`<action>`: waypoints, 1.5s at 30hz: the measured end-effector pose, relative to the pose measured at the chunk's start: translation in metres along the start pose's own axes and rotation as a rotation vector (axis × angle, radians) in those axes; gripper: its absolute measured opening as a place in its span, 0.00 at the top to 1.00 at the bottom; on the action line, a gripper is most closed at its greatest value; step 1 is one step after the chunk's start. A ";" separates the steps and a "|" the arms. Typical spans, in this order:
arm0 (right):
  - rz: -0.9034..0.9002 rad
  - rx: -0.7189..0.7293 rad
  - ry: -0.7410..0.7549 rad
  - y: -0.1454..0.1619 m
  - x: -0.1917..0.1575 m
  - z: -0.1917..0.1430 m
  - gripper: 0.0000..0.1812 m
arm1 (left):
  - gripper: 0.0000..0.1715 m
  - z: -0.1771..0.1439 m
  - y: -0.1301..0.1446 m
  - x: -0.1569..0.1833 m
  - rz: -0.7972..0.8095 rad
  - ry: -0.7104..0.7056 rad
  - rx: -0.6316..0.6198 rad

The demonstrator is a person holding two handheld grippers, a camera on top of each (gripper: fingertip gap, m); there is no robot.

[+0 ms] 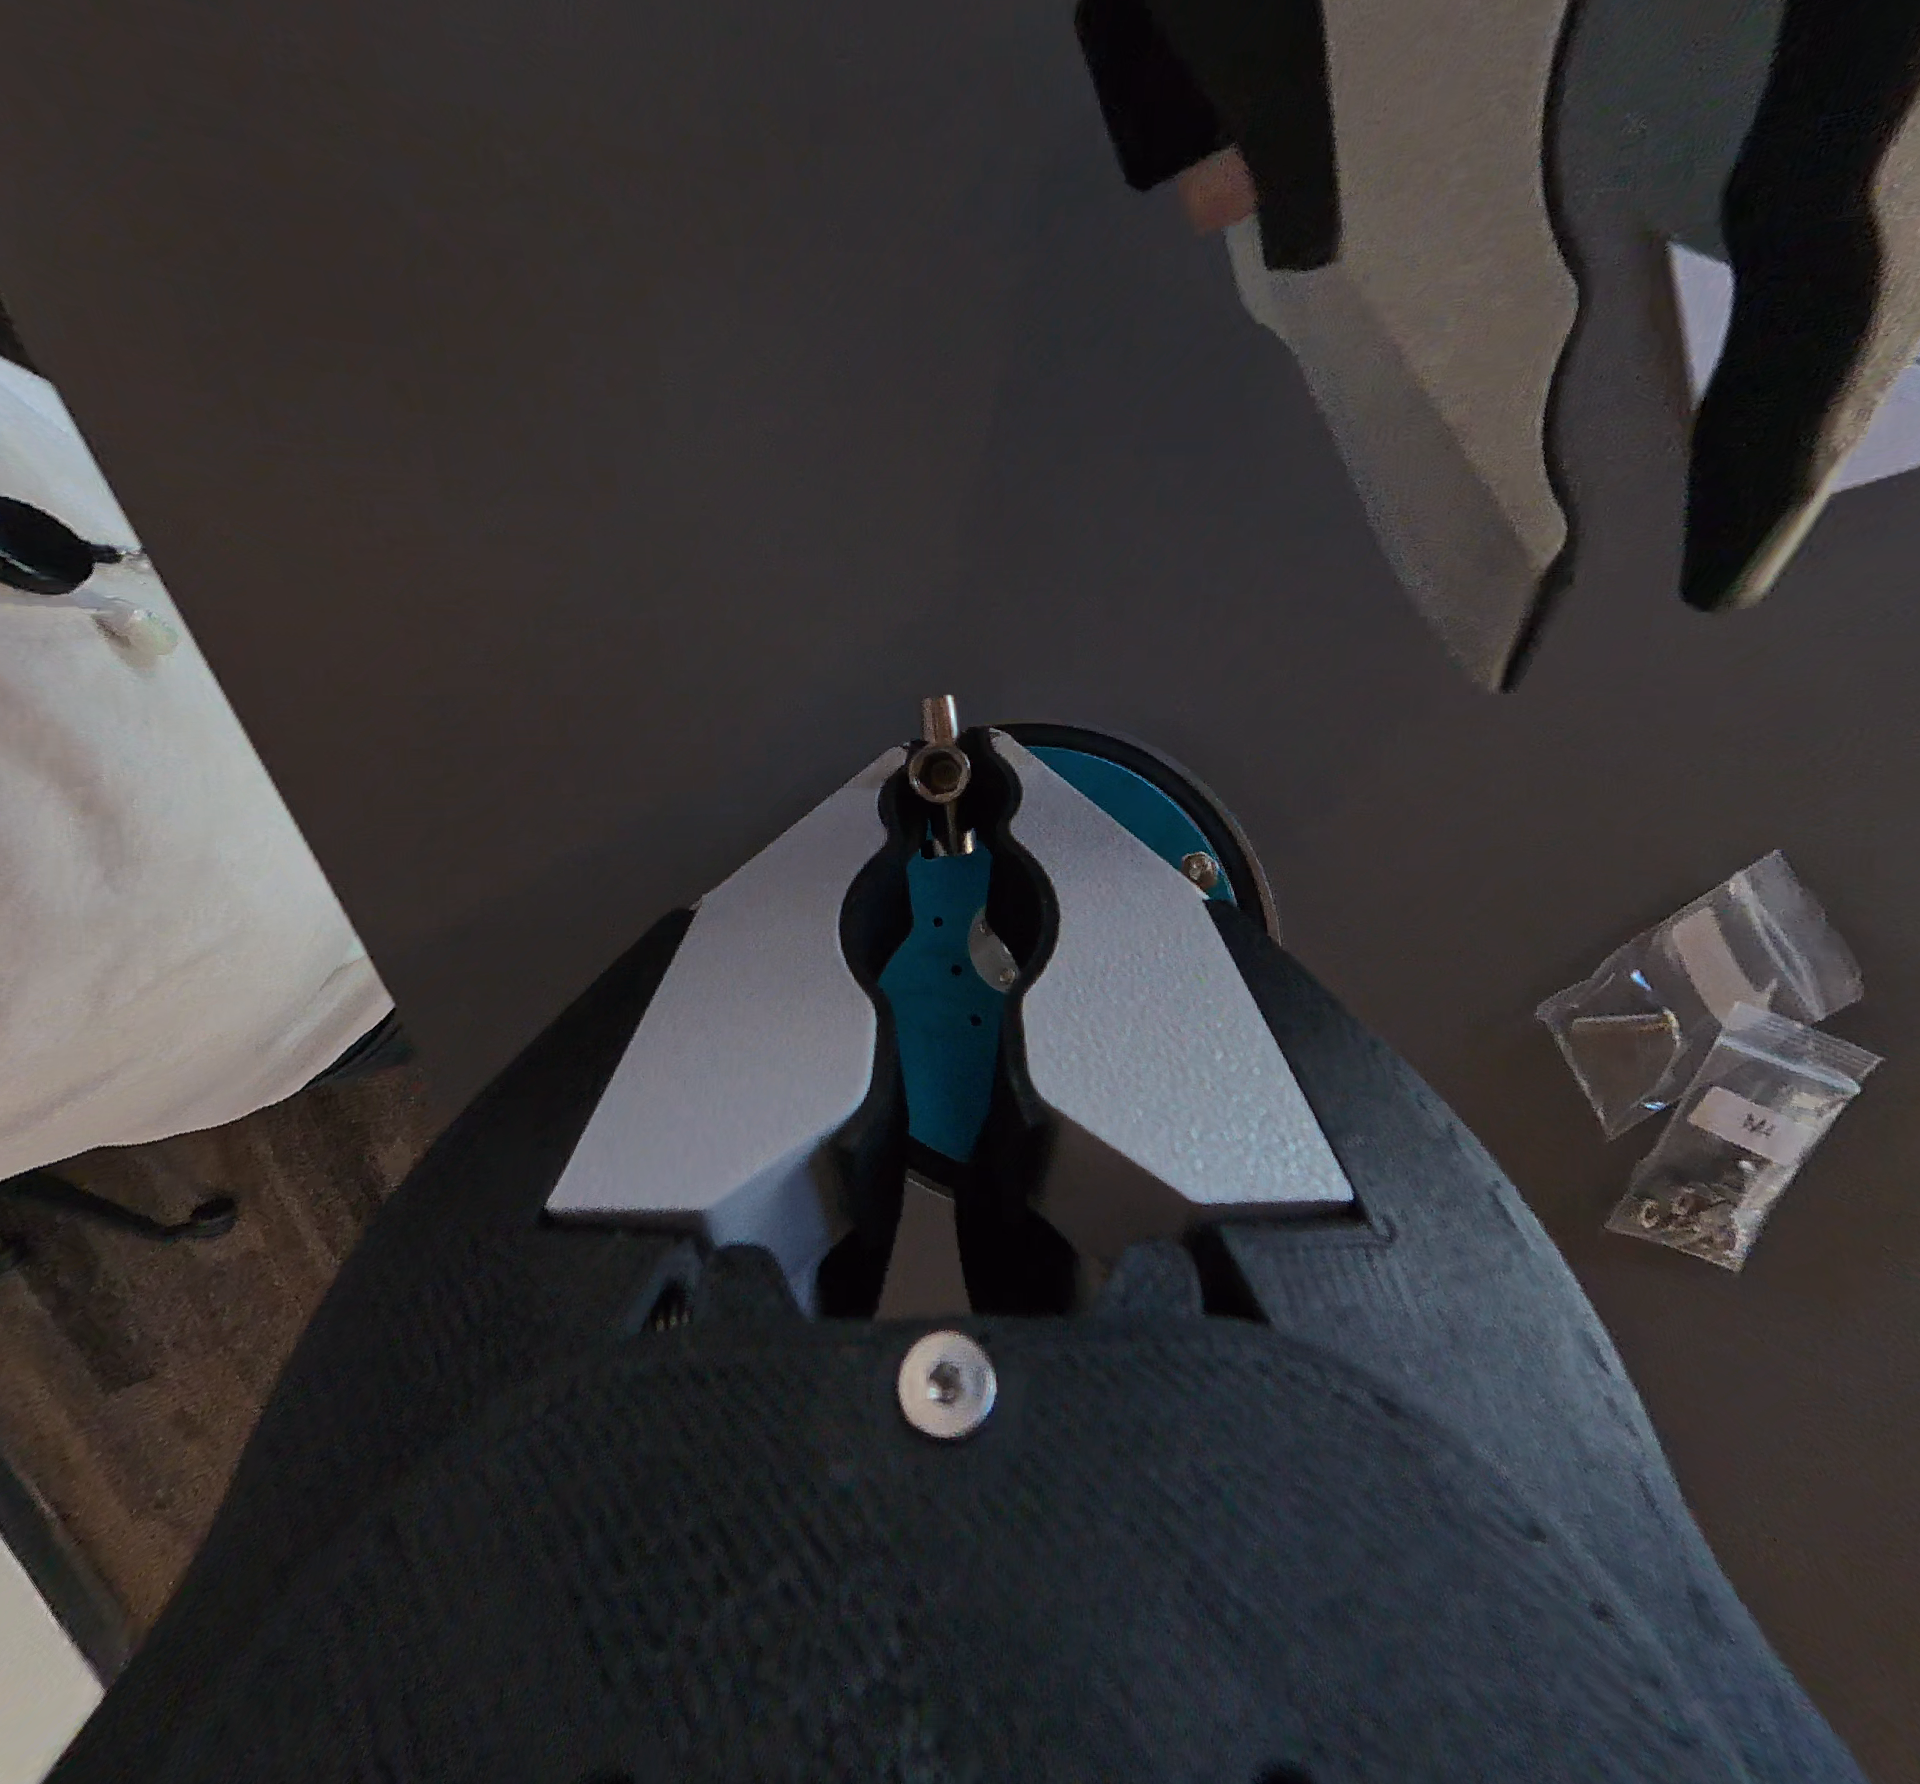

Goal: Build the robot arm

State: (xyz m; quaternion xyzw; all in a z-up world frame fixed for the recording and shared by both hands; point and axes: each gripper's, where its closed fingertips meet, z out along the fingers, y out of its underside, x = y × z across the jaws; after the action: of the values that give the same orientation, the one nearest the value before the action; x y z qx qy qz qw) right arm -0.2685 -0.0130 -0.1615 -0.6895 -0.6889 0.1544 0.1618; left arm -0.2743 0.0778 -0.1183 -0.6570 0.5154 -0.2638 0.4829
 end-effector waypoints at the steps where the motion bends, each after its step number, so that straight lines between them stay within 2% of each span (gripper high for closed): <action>1: 0.002 0.000 -0.007 0.002 -0.001 -0.001 0.95 | 0.85 0.004 -0.003 0.004 0.016 0.027 0.028; 4: -0.016 0.005 -0.026 0.007 -0.006 -0.006 0.96 | 0.87 0.019 -0.004 0.030 0.018 0.187 0.019; 7: -0.063 0.028 -0.036 0.011 -0.009 -0.013 0.95 | 0.86 0.036 0.002 0.047 0.041 0.253 -0.035; 9: -0.073 0.042 -0.055 0.014 -0.010 -0.017 0.96 | 0.87 0.044 0.000 0.051 0.036 0.258 -0.028; 14: -0.077 0.050 -0.098 0.021 -0.015 -0.020 0.95 | 0.89 0.047 -0.015 0.057 -0.069 0.364 0.043; 19: -0.092 0.028 -0.103 0.021 -0.017 -0.020 0.95 | 0.95 0.040 -0.016 0.073 -0.012 0.487 0.060; 21: -0.088 0.017 -0.108 0.022 -0.017 -0.020 0.95 | 0.96 0.039 -0.014 0.078 0.035 0.497 0.058; 26: -0.093 0.005 -0.093 0.022 -0.017 -0.020 0.95 | 0.96 0.043 0.004 0.081 0.120 0.489 -0.044; 36: -0.029 -0.008 -0.075 0.023 -0.015 -0.020 0.95 | 0.99 0.045 0.004 0.083 0.173 0.443 -0.036; 45: 0.106 -0.068 -0.013 0.032 -0.014 -0.024 0.95 | 0.99 0.041 0.007 0.079 0.214 0.345 -0.101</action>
State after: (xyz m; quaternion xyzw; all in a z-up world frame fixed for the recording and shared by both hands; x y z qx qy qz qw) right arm -0.2293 -0.0274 -0.1545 -0.7291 -0.6572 0.1440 0.1254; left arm -0.2165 0.0192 -0.1528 -0.5671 0.6699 -0.2931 0.3791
